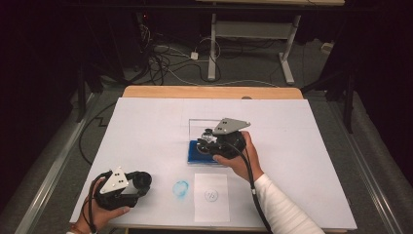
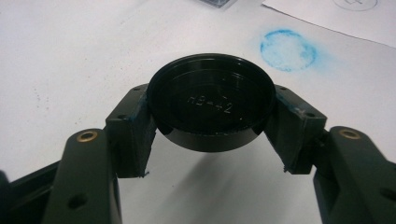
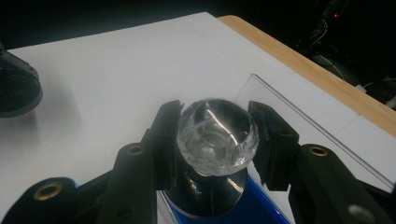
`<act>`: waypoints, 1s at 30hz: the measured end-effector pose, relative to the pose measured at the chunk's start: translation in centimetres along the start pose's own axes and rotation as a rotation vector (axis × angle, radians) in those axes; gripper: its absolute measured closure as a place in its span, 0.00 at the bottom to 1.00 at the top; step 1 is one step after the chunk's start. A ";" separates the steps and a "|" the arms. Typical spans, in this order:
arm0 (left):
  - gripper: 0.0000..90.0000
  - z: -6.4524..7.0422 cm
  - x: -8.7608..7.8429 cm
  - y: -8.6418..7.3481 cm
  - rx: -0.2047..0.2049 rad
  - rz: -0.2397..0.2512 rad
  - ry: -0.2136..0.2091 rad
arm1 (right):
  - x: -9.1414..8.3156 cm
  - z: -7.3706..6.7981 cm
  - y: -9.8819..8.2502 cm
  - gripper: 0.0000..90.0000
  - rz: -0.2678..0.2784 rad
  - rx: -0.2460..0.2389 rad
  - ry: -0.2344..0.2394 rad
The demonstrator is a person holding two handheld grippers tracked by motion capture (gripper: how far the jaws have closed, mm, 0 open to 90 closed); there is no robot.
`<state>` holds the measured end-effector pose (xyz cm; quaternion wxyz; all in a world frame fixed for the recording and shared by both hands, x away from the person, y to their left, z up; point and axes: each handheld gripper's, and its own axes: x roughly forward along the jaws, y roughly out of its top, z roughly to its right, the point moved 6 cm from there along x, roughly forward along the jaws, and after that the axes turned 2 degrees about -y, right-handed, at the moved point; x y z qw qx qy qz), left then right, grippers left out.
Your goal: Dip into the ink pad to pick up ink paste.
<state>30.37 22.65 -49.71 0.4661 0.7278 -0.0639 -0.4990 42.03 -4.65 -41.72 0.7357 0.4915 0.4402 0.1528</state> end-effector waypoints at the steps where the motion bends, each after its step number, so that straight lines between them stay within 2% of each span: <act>1: 0.40 0.0 0.0 0.0 0.000 0.001 0.001 | -0.1 0.1 0.1 0.64 0.001 -0.001 0.000; 14: 0.40 0.0 0.2 0.2 0.007 -0.001 -0.007 | -1.4 1.4 0.2 0.63 0.018 0.020 -0.026; 23: 0.40 0.0 0.1 0.3 0.009 -0.001 -0.007 | -1.5 1.9 -0.1 0.64 0.011 0.035 -0.034; 30: 0.40 0.0 0.1 0.3 0.012 -0.002 -0.004 | -1.6 2.1 -0.2 0.63 0.010 0.027 -0.054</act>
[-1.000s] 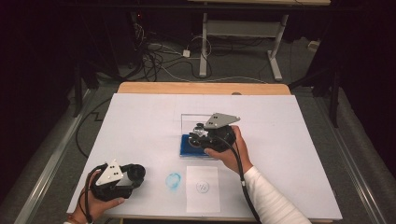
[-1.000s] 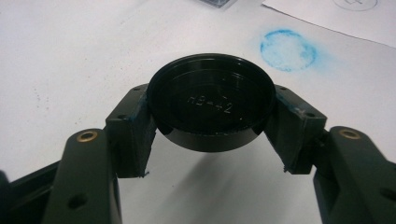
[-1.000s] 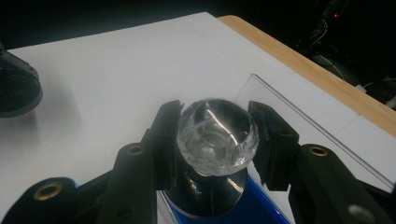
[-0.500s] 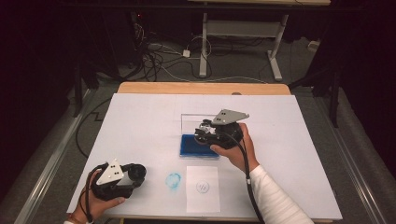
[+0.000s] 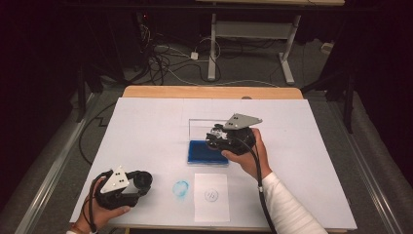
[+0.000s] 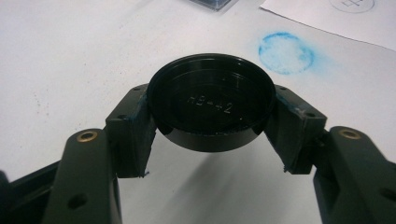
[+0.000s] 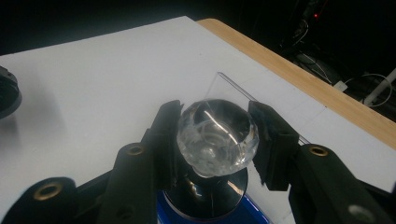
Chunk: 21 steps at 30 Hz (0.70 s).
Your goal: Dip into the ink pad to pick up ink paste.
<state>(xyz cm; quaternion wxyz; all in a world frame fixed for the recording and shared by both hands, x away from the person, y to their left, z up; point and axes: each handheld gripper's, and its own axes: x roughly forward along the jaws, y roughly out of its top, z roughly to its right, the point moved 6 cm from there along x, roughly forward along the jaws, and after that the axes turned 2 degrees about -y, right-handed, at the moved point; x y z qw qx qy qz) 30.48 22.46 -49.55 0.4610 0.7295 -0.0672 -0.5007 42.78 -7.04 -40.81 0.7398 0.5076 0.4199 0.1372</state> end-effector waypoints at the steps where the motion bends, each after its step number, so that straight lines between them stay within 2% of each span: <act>1: 0.40 0.0 0.0 0.0 0.001 -0.001 -0.002 | 0.0 0.0 0.0 0.64 -0.003 -0.001 -0.002; 6: 0.40 0.0 0.0 0.0 0.002 -0.002 -0.002 | 0.4 0.3 -0.5 0.63 -0.018 0.002 -0.007; 21: 0.40 0.0 0.1 0.1 0.009 -0.004 -0.006 | 3.0 0.6 -3.9 0.63 -0.135 0.016 -0.013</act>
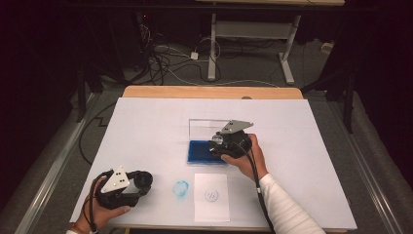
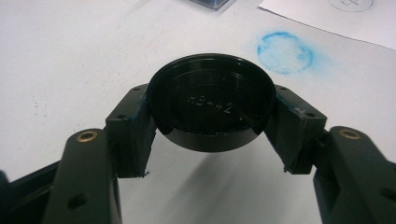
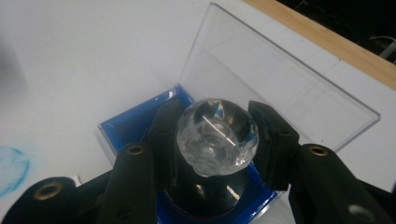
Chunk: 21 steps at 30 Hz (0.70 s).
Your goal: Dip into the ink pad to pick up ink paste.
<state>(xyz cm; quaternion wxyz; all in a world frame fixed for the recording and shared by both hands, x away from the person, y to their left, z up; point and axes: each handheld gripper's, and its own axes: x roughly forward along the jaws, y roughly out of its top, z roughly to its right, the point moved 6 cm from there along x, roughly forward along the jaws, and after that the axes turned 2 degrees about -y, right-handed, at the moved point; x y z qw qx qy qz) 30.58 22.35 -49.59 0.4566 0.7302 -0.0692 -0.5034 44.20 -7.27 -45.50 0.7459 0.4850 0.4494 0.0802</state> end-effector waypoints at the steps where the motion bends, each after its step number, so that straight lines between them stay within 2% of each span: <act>1: 0.40 0.0 0.0 0.0 0.000 -0.001 0.000 | 0.2 0.0 -0.2 0.63 -0.008 -0.002 -0.001; 7: 0.40 0.0 0.1 0.0 0.006 -0.003 -0.003 | 1.0 0.0 -1.0 0.64 -0.039 -0.001 -0.006; 21: 0.40 0.0 0.3 0.2 0.006 -0.006 -0.006 | 1.0 0.1 -1.3 0.64 -0.050 0.010 -0.007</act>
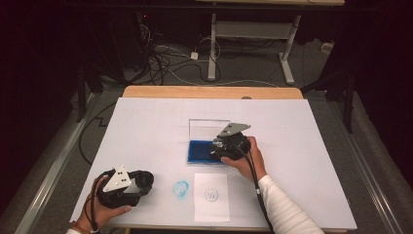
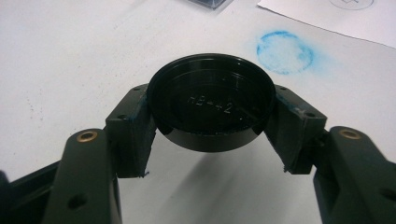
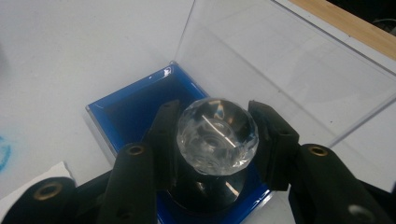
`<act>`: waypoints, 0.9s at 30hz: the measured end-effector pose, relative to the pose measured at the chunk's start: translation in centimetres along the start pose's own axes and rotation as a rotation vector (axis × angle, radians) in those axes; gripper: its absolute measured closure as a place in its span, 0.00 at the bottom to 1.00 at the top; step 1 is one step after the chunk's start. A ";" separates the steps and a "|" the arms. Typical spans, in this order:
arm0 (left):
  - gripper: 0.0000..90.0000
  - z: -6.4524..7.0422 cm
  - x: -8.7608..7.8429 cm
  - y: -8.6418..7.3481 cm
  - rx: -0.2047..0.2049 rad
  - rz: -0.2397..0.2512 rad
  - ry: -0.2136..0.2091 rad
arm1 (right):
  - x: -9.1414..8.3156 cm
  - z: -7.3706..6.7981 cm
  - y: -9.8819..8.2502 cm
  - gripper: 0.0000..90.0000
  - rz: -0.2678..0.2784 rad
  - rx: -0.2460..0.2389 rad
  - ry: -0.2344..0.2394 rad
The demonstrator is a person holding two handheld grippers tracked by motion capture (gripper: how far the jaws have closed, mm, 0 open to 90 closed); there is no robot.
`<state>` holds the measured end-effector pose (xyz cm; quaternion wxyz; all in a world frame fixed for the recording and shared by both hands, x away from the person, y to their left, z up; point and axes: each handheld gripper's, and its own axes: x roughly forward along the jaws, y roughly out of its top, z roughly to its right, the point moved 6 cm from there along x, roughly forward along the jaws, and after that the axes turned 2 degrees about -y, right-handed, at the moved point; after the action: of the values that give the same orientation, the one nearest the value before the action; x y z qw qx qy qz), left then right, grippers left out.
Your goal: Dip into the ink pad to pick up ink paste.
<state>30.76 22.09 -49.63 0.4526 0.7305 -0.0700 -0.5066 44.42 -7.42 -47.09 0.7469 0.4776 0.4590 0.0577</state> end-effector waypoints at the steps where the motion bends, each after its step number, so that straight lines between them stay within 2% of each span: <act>1: 0.40 0.0 0.0 0.0 0.001 -0.001 -0.001 | 0.0 0.0 0.0 0.64 -0.001 -0.001 0.001; 9: 0.40 0.0 0.0 0.1 0.006 -0.003 0.002 | -0.1 -0.1 0.0 0.64 -0.004 0.007 0.008; 14: 0.40 0.2 0.1 0.1 0.010 -0.009 -0.001 | 0.0 -0.3 -0.1 0.64 -0.007 -0.011 0.001; 27: 0.40 0.5 0.1 0.2 0.021 -0.015 -0.002 | 0.1 -0.3 -0.5 0.63 0.015 0.021 0.010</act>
<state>30.46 21.56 -49.61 0.4412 0.7351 -0.0701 -0.5099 44.10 -7.49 -47.57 0.7393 0.4884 0.4597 0.0608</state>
